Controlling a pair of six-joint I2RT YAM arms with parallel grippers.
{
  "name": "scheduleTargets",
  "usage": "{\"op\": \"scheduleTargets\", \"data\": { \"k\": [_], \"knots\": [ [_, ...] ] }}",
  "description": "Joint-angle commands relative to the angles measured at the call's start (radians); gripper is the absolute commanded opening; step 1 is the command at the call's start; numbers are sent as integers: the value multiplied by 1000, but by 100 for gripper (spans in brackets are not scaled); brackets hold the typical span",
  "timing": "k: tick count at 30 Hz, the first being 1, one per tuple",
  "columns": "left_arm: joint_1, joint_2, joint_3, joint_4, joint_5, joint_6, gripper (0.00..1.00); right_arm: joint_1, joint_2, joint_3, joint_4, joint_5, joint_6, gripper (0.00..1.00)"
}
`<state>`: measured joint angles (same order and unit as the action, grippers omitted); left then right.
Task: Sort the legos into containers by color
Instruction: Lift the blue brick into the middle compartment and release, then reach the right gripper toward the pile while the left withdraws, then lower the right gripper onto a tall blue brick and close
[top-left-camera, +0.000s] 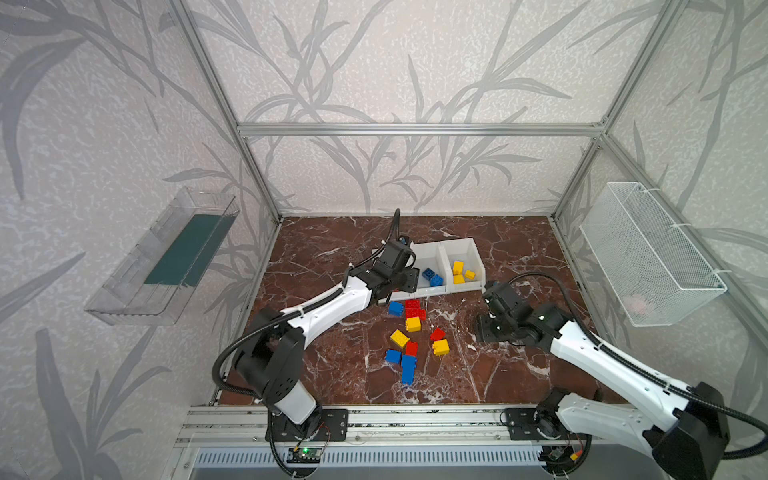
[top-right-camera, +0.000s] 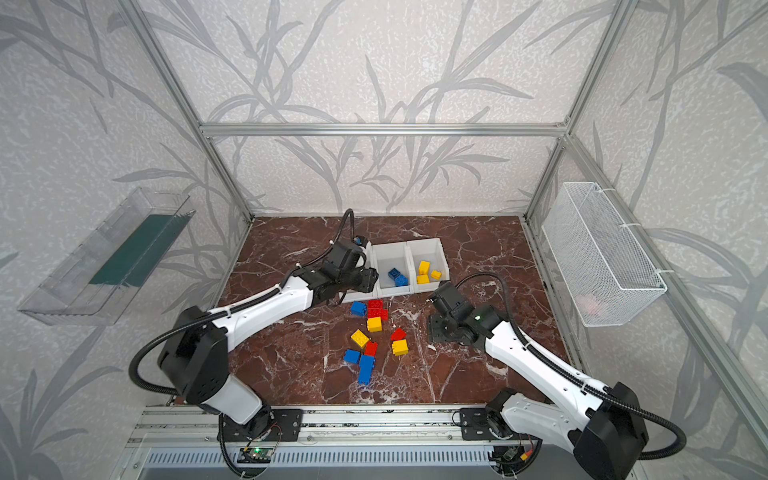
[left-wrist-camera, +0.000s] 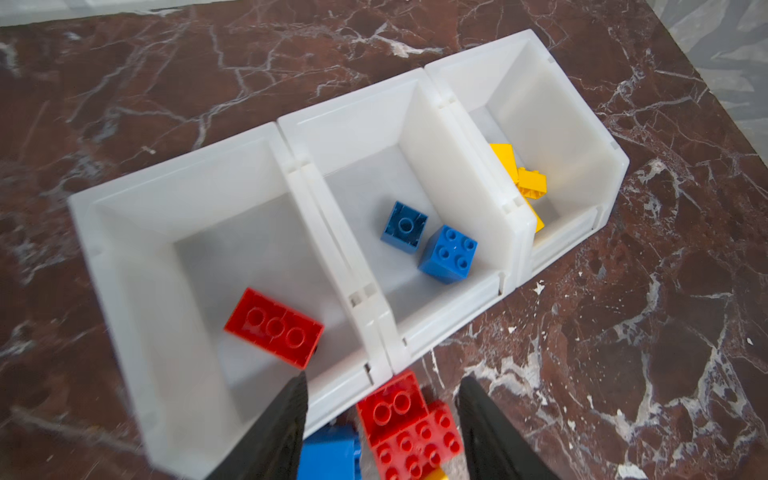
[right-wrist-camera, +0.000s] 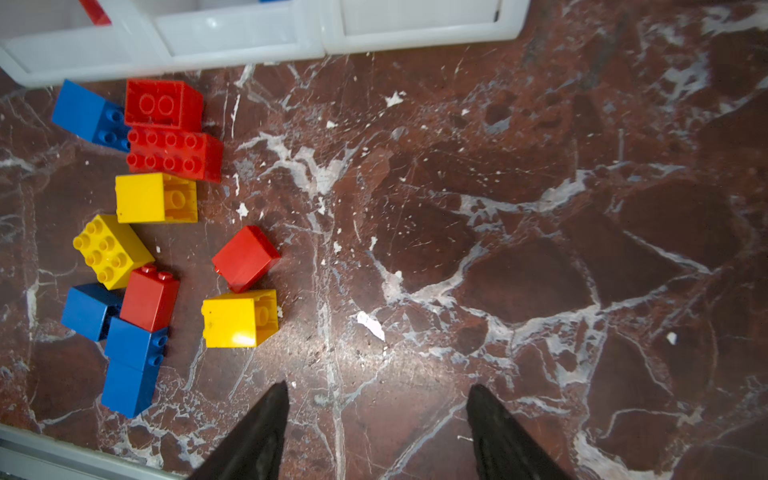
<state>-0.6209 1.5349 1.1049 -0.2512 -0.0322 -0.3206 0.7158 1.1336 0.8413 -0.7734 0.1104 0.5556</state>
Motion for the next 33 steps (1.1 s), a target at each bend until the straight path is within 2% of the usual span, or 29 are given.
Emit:
{"op": "scheduleTargets", "data": {
  "k": [1,10,17,23,33],
  "knots": [
    [24,-123,-94,7,-81,-50,62,90,78,64,23,21,4,69],
    [104,-429,-356,-84,-190,-153,63,356,312,187,102,14,-23,69],
    [166,-609,-501,-125,-199,-238,64,466,483,286,158,-45,-117,68],
    [208,-680,-547,-191,-198,-289,64,488,568,335,249,-124,-220,66],
    [216,-782,-601,-226,-207,-330,64,515,793,530,185,-121,-319,60]
  ]
}}
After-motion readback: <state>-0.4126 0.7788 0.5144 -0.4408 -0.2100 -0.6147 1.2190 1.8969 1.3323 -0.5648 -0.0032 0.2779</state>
